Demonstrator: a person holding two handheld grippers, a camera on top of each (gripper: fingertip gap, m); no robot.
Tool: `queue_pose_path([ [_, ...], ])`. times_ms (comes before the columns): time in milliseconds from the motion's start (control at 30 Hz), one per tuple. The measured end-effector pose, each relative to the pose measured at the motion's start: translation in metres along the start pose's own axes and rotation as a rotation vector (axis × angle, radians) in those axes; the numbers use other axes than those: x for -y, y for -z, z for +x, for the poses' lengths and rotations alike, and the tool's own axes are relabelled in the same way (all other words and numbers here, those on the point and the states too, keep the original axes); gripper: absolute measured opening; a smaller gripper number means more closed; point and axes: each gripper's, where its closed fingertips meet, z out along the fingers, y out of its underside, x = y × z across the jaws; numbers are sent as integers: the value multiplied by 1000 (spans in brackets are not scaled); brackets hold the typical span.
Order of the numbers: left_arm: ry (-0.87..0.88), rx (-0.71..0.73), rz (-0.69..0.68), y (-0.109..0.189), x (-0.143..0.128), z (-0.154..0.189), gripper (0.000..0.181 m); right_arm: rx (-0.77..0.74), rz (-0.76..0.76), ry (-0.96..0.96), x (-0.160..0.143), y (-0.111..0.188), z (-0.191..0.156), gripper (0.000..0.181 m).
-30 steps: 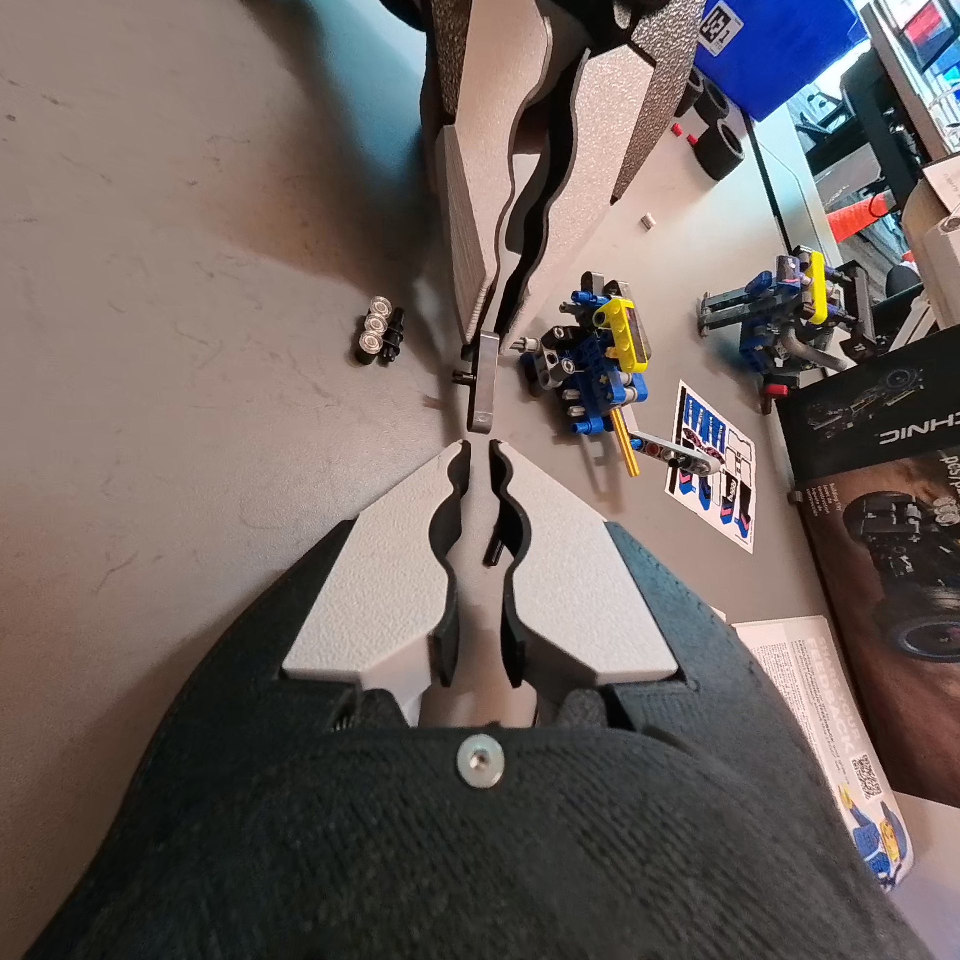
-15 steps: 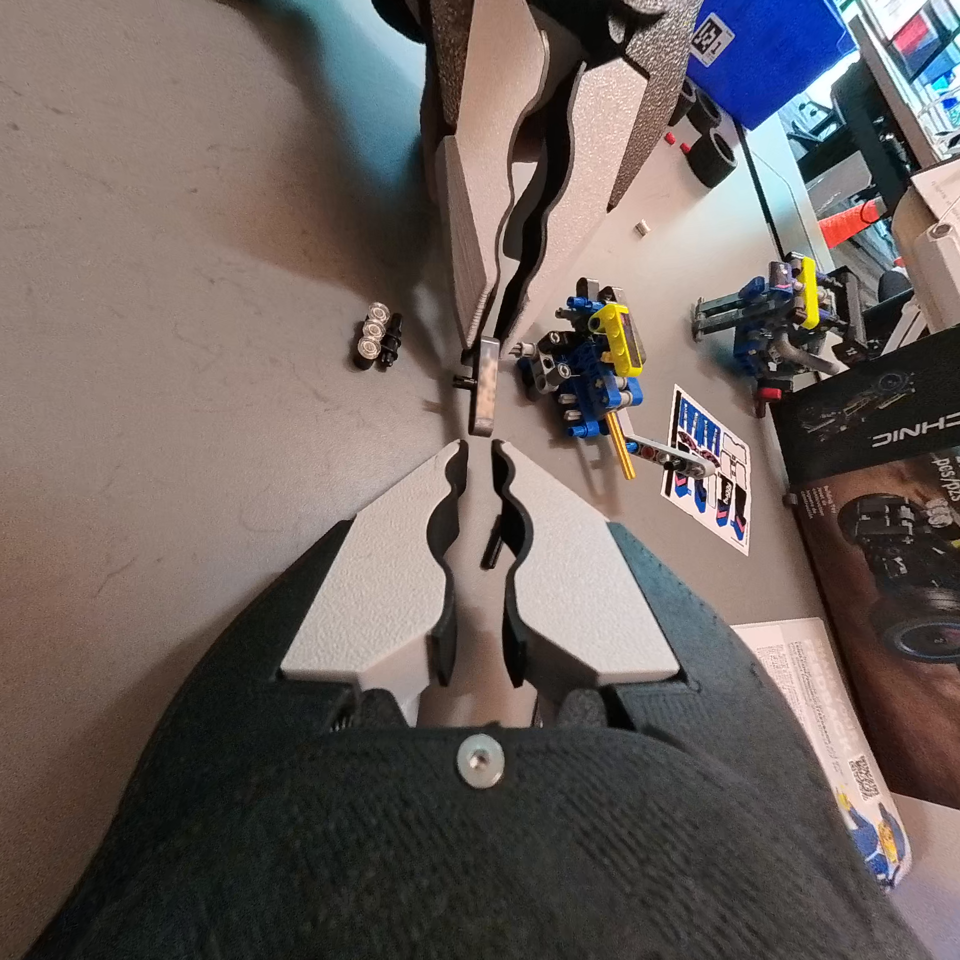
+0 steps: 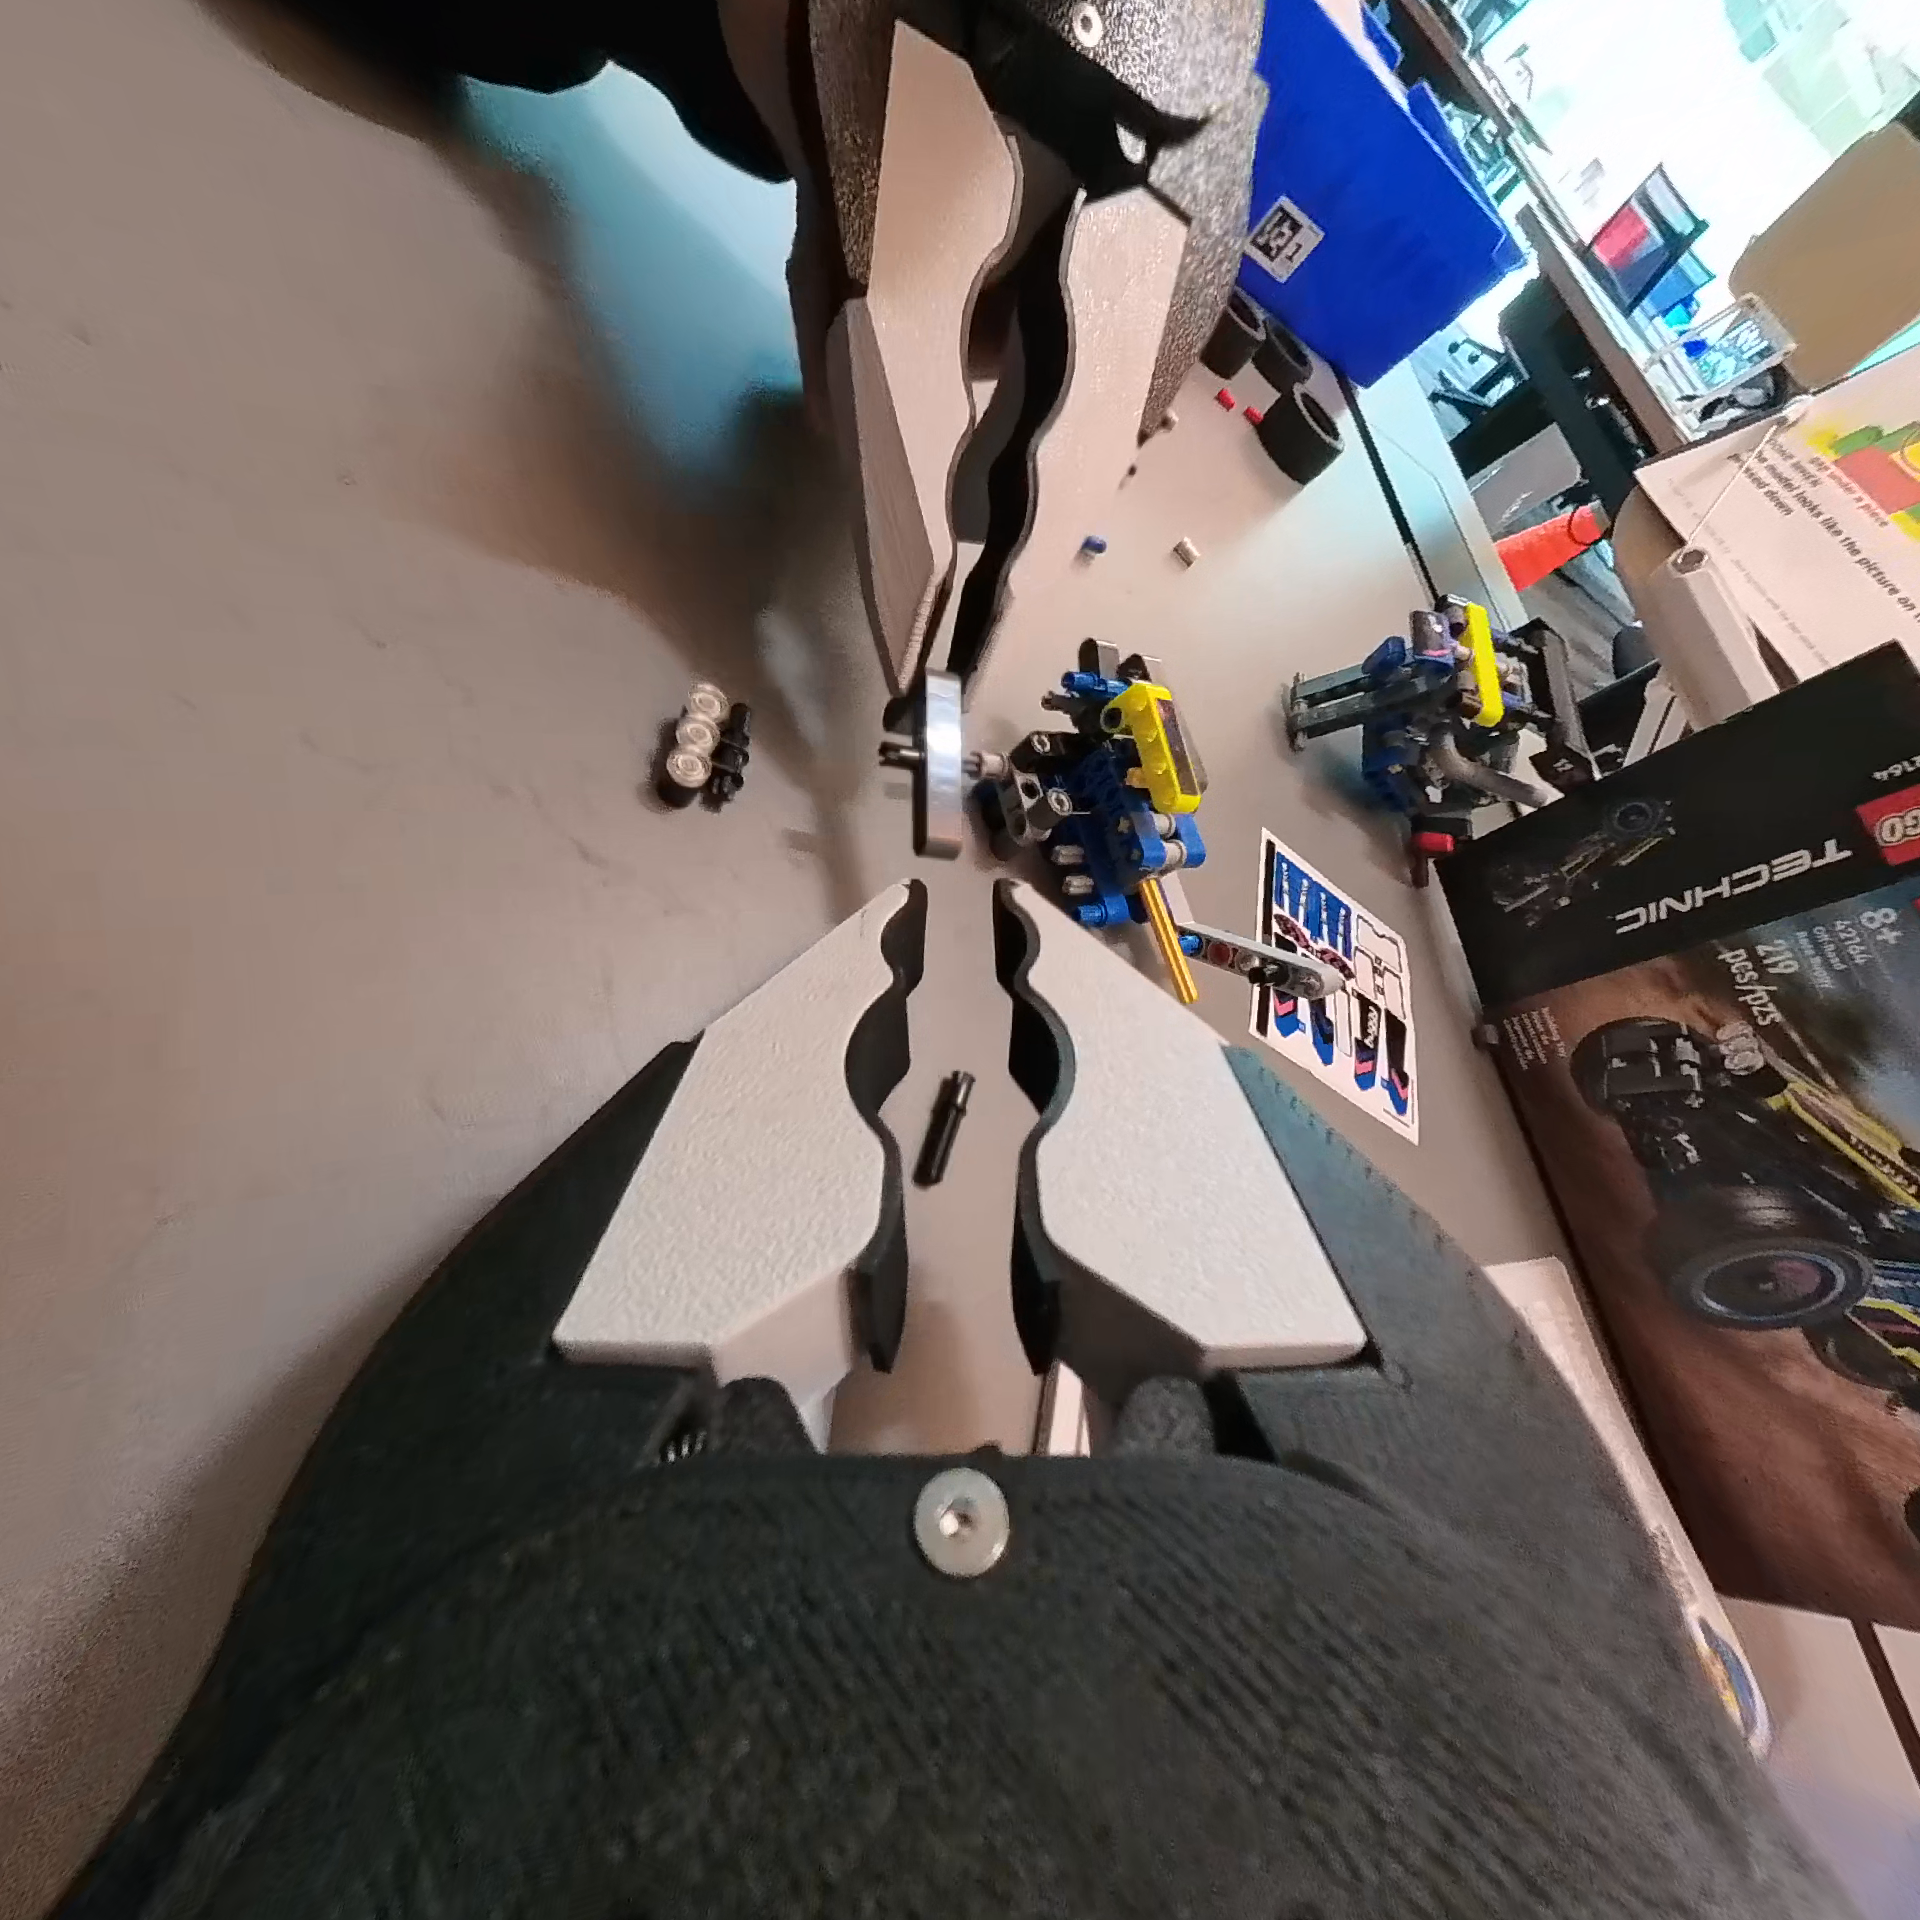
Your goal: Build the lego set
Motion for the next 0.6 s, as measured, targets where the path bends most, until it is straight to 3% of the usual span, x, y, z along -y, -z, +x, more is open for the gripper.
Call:
queue_pose_path([
  [33,2,3,2,2,-2,0,5,-1,5,2,1,-1,0,11],
  [600,72,16,-15,14,-19,-4,5,-121,-130,167,-5,-22,-9,0],
])
